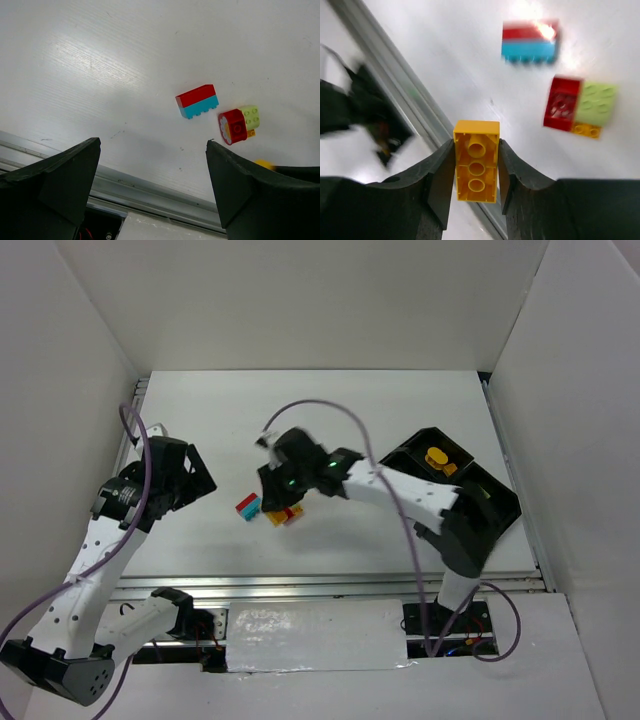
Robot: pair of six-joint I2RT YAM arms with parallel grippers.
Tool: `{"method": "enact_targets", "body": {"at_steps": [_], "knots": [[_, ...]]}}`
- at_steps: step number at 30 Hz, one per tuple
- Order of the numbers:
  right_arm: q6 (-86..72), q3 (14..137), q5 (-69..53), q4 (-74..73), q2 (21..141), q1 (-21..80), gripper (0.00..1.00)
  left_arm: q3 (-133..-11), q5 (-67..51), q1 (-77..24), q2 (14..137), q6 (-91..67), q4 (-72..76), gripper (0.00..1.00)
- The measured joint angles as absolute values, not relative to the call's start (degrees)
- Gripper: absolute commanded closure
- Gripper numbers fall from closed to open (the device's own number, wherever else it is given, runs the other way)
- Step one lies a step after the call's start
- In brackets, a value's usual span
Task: Sort the legos into containers by color
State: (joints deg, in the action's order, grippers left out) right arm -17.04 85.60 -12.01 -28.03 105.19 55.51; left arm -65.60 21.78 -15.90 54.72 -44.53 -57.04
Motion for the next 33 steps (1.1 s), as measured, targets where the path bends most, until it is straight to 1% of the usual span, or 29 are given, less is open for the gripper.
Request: {"method": "enact_targets", "body": {"at_steps": [1,4,7,9,14,17,19,20,21,22,24,28,30,31,32,33], "knots": [[-18.5,83.4,-13.7,-26.5,101.0,52.7,1.00,-65.6,21.6,-15.9,54.7,-44.2,-56.8,0.00],[-23.3,75.5,-16.5,-20.7,88.7,39.0,1.00,-65.2,20.7,-15.9,54.7,-43.5,-56.1,0.01],[-26.7,69.7,-12.9,-20.7,81.7,22.3,1.00,-64.5,19.6,-15.8,54.5,-43.1,-54.9,0.01],[-28.7,68.5,-8.3,-24.1,80.5,13.6,1.00,-63.4,18.7,-15.8,54.1,-42.2,-54.2,0.00],[-33.3,68.7,4.6,-32.2,80.6,0.6,1.00,-61.7,15.4,-15.8,53.8,-40.7,-52.3,0.01],[-34.3,70.5,10.1,-34.7,82.4,-3.7,1.00,-61.7,13.1,-15.8,54.6,-40.0,-51.6,0.01],[-34.5,73.6,13.4,-36.2,85.5,-4.7,1.00,-61.7,12.0,-15.8,55.0,-39.1,-51.3,0.01],[-34.5,75.6,14.7,-36.7,87.5,-4.8,0.96,-61.7,11.7,-15.8,55.2,-38.9,-51.2,0.00],[-34.4,77.8,16.0,-37.0,89.7,-4.8,0.90,-61.7,11.6,-15.8,55.2,-38.7,-51.2,0.00],[-34.2,78.9,16.8,-36.9,91.0,-4.8,0.90,-61.7,11.6,-15.8,55.2,-38.7,-51.3,0.00],[-33.6,80.8,18.3,-37.1,93.9,-4.8,0.84,-61.7,11.7,-15.8,54.8,-37.8,-51.3,0.01],[-32.8,81.4,19.4,-37.9,96.7,-4.8,0.80,-61.7,12.1,-15.8,53.3,-37.3,-51.4,0.00],[-32.5,81.4,19.3,-38.4,97.5,-4.8,0.58,-61.7,12.5,-15.8,52.6,-37.3,-51.4,0.01],[-32.5,81.4,19.3,-38.5,97.6,-4.8,0.45,-61.7,12.8,-15.8,52.5,-37.3,-51.5,0.00],[-32.4,81.4,19.3,-38.5,97.7,-4.8,0.35,-61.7,13.0,-15.7,52.4,-37.3,-51.5,0.00],[-32.4,81.4,19.3,-38.6,97.8,-4.8,0.32,-61.7,13.1,-15.7,52.4,-37.3,-51.5,0.01]]}}
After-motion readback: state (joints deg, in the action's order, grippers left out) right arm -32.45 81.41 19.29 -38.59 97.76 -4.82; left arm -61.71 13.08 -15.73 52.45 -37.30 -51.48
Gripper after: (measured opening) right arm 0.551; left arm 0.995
